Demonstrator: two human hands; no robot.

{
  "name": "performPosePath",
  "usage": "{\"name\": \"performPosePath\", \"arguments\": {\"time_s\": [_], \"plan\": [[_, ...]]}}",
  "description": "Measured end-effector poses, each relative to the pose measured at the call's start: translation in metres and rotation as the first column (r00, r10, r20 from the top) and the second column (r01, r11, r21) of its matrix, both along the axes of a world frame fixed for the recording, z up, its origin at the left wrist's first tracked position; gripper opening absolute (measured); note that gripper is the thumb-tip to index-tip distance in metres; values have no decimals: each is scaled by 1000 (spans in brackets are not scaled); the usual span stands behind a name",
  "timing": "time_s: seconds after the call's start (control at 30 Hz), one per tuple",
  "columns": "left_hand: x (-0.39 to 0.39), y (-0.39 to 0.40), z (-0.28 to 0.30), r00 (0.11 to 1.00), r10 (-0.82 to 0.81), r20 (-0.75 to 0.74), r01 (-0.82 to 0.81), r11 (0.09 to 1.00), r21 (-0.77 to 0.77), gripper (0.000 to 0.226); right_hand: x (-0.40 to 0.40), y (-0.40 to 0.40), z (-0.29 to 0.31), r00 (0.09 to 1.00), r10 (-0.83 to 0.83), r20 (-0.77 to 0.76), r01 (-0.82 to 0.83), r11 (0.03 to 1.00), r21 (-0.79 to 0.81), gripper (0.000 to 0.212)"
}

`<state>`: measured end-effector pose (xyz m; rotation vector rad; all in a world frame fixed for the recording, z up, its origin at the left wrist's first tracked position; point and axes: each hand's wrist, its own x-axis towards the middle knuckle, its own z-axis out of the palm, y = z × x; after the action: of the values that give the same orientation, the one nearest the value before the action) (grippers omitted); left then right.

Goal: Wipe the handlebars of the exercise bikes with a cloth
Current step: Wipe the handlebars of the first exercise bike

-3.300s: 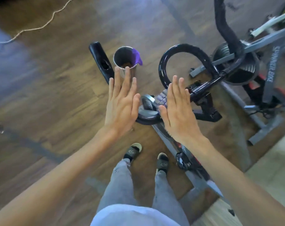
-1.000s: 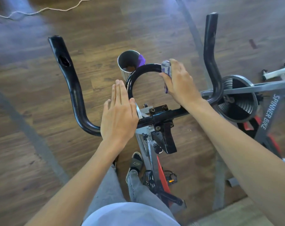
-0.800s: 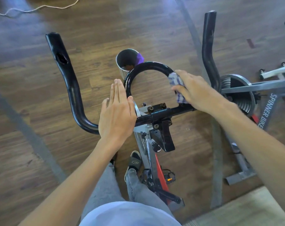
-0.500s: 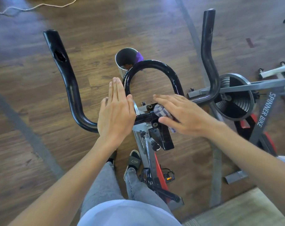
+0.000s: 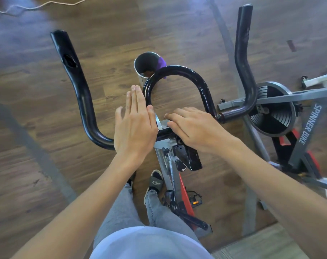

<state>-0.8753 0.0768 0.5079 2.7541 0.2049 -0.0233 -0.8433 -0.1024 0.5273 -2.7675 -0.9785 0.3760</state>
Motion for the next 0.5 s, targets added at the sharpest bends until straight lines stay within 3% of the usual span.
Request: {"name": "performPosePath", "arguments": {"time_s": [0.2,0.33,0.5], "plan": [[-1,2,2,1000,-12,4,12,1000,-5,58,18,-23,12,987,-72,-146,66,997,-45,58],[0,-1,0,1000,2,31,-3,999,41,59,11,-1,-1,998,-41,-40,43,998,39,47],[-1,3,-1,999,-1,33,2,1000,-29,59,26,-16,0,980,-105,-168,136,973,188,37]]}}
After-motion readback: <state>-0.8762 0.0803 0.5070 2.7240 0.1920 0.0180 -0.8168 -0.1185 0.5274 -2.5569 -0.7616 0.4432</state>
